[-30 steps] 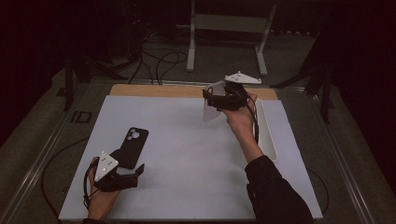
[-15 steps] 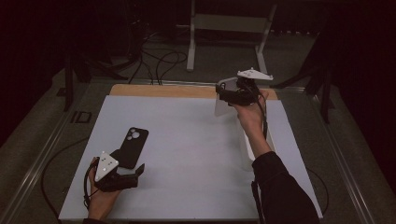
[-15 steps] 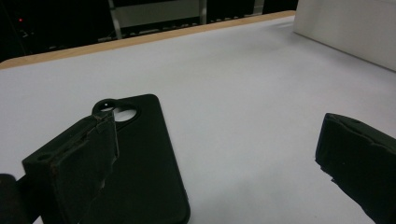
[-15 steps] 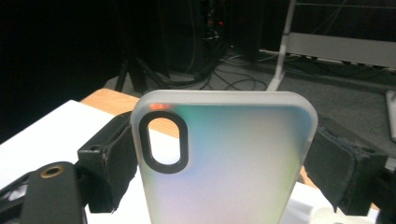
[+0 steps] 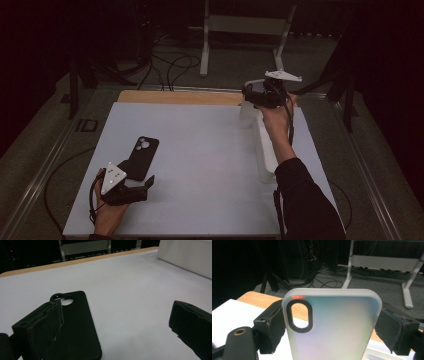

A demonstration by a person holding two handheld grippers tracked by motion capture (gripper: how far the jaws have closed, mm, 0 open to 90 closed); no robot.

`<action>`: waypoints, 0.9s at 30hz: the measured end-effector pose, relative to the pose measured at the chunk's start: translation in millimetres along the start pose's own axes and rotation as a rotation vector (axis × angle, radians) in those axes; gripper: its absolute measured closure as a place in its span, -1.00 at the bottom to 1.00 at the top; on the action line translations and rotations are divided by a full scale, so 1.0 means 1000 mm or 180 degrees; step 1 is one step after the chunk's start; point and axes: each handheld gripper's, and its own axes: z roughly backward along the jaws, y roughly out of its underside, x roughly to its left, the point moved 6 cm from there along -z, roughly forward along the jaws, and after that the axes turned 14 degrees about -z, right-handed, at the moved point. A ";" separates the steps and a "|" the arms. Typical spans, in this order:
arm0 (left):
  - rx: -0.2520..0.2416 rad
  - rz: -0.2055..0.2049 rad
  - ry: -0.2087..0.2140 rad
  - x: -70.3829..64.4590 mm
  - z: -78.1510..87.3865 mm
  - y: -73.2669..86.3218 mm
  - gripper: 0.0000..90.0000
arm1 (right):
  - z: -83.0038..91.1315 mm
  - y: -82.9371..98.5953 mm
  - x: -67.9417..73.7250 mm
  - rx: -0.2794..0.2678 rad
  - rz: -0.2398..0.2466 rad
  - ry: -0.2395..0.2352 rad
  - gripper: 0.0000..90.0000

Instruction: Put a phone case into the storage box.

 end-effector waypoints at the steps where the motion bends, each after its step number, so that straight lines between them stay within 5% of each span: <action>1: 0.0001 0.0000 0.0002 0.000 0.000 0.000 -1.00 | 0.000 0.000 -0.002 -0.0003 -0.0016 0.0020 -0.63; 27: -0.0016 0.0036 -0.0006 0.001 0.001 0.000 -1.00 | -0.001 -0.007 -0.052 -0.0114 -0.0235 0.0478 -0.64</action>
